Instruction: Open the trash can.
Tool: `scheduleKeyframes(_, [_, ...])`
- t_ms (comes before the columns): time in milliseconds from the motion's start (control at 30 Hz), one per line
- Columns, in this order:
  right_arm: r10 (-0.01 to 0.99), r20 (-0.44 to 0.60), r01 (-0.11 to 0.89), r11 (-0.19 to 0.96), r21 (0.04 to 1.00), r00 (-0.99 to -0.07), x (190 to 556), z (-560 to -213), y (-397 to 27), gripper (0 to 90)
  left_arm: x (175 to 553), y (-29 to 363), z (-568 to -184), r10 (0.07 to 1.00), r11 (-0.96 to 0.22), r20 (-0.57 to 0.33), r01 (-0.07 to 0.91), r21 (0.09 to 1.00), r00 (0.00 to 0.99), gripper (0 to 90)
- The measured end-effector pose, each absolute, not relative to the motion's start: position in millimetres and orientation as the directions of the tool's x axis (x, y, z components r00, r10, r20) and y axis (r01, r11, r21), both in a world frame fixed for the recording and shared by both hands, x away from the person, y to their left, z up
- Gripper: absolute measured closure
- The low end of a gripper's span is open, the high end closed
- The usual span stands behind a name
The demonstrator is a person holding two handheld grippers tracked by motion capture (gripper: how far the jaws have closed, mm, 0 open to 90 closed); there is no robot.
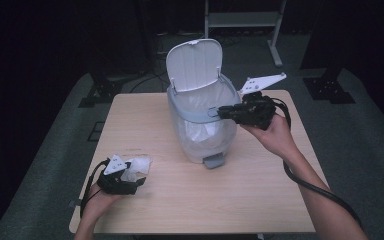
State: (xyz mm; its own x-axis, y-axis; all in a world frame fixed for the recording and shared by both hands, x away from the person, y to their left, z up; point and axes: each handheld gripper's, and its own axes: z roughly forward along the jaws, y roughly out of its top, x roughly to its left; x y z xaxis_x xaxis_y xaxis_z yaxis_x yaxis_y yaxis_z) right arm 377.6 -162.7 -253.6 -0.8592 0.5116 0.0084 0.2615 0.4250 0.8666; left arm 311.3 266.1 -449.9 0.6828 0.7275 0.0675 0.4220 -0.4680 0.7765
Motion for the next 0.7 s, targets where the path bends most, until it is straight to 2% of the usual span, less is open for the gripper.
scheduleKeyframes(267, [0.533, 0.019, 0.276, 0.407, 0.871, -0.846, 368, -261, -192, 77.6, 312, 267, -450, 0.737, -0.461, 0.069, 0.426, 0.778, 0.672, 17.3])
scheduleKeyframes(567, [0.537, 0.043, 0.309, 0.415, 0.856, -0.843, 359, -287, -220, 66.8, 319, 269, -453, 0.756, -0.46, 0.073, 0.448, 0.767, 0.651, 18.1])
scheduleKeyframes(700, [0.535, 0.054, 0.323, 0.423, 0.847, -0.843, 357, -300, -225, 63.9, 324, 270, -456, 0.763, -0.465, 0.073, 0.467, 0.752, 0.642, 22.1])
